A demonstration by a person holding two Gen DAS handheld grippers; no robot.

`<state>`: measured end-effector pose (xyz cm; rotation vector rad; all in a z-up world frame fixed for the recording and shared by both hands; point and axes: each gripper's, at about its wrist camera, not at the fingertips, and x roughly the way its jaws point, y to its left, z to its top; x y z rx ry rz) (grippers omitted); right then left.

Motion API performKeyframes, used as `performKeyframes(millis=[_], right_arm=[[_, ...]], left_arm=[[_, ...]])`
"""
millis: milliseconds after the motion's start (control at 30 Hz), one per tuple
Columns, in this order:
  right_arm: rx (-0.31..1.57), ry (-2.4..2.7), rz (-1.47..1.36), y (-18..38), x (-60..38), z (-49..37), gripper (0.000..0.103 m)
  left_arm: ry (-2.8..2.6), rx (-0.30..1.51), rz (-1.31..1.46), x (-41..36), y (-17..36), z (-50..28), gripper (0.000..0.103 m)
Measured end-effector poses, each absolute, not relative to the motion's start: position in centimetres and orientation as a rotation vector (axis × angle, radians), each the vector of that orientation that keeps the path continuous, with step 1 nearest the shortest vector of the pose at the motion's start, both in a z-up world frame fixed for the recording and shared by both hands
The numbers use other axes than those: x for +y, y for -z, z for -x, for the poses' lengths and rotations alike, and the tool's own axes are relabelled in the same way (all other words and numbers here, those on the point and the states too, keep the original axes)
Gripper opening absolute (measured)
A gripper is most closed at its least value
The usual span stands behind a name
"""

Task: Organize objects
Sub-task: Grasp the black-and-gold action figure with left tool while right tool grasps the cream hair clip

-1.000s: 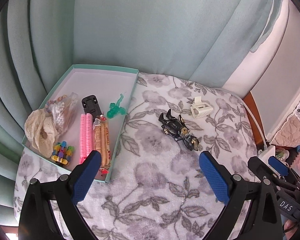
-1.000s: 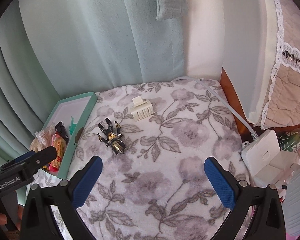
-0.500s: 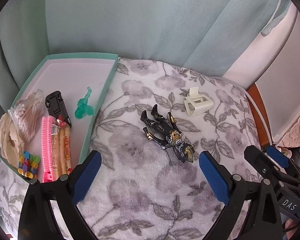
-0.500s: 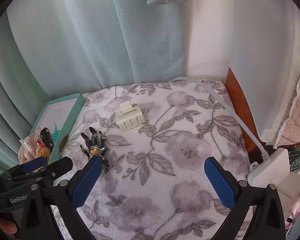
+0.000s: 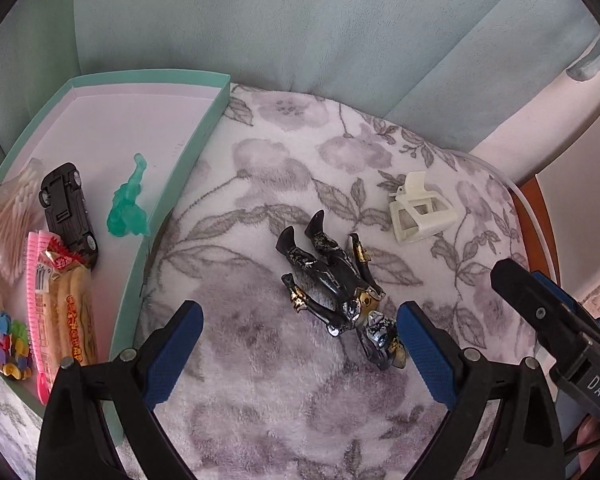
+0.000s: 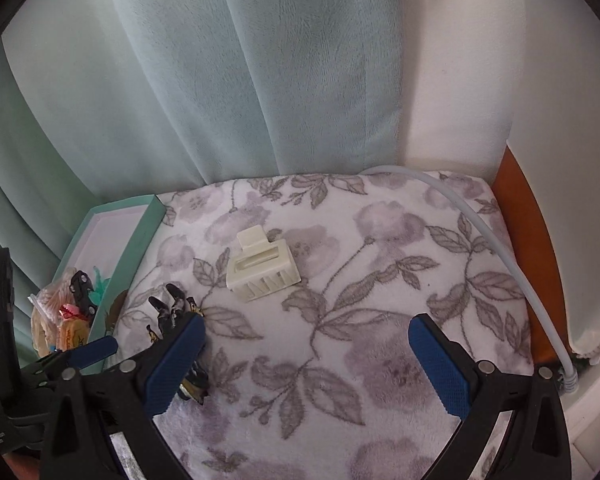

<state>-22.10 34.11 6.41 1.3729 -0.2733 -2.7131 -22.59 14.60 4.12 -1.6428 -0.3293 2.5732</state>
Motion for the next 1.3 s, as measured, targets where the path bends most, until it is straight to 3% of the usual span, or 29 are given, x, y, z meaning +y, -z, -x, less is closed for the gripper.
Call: performKeyframes(millis=[467,600,700,1167,1300], right_arm=[[-0.208,2.623,-1.388,-4.4,31.5,25.6,0.103],[-0.194,2.603,-1.397,-3.9,30.9,26.2,0.102],[-0.192,2.596,-1.406,-3.6,30.5,26.7,0.098],[-0.188,2.586,-1.422,-3.1,29.6,27.1,0.07],[-0.185,2.586,-1.422,-3.2,29.5,27.2,0.063]], left_arm=[[-2.55,-0.329,1.662,15.6,-2.4,24.0,0.097],[-2.554,-0.317,1.661,15.7,-2.4,24.2,0.091],[-2.551,-0.326,1.654,15.6,-2.5,24.3,0.09],[-2.498,-0.36,1.638,15.9,-3.0,24.1,0.053],[-2.49,-0.37,1.639,15.8,-3.0,24.0,0.052]])
